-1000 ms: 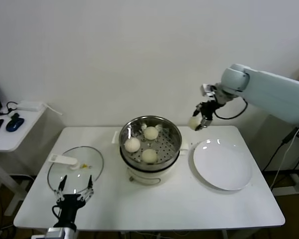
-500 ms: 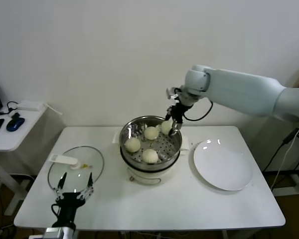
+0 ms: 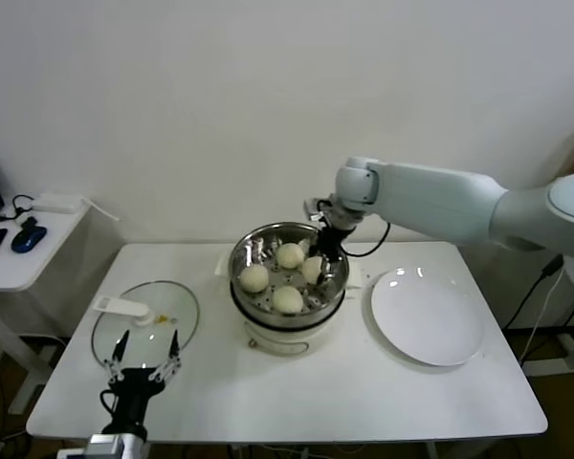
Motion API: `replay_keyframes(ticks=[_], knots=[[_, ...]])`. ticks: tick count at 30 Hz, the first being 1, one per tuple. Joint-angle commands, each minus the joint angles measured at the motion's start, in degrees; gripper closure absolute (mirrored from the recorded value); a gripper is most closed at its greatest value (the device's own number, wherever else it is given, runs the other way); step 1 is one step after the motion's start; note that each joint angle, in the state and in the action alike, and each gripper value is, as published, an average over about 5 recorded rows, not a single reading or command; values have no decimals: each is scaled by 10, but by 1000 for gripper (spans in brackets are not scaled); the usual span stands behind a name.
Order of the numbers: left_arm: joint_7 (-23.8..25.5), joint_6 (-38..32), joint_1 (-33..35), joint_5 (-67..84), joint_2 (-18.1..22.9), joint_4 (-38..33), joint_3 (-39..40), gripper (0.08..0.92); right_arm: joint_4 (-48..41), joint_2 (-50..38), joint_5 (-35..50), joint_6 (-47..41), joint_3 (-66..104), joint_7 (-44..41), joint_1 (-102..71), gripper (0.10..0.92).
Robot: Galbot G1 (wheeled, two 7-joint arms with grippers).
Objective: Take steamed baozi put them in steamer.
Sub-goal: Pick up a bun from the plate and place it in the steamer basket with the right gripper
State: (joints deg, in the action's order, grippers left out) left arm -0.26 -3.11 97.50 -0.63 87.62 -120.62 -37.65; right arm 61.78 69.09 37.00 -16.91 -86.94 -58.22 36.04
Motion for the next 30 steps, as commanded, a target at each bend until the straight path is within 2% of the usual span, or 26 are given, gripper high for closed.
replay_keyframes(ticks=[1, 21, 24, 30], knots=[[0, 1, -2, 0, 2, 3, 3, 177, -13, 10, -15, 0, -5, 3, -26, 319], [0, 4, -7, 0, 1, 5, 4, 177, -24, 12, -24, 3, 0, 5, -36, 309], [0, 4, -7, 0, 1, 5, 4, 177, -25, 11, -23, 5, 4, 6, -36, 293], [0, 5, -9, -1, 1, 5, 3, 177, -25, 9, -14, 8, 12, 2, -26, 212]])
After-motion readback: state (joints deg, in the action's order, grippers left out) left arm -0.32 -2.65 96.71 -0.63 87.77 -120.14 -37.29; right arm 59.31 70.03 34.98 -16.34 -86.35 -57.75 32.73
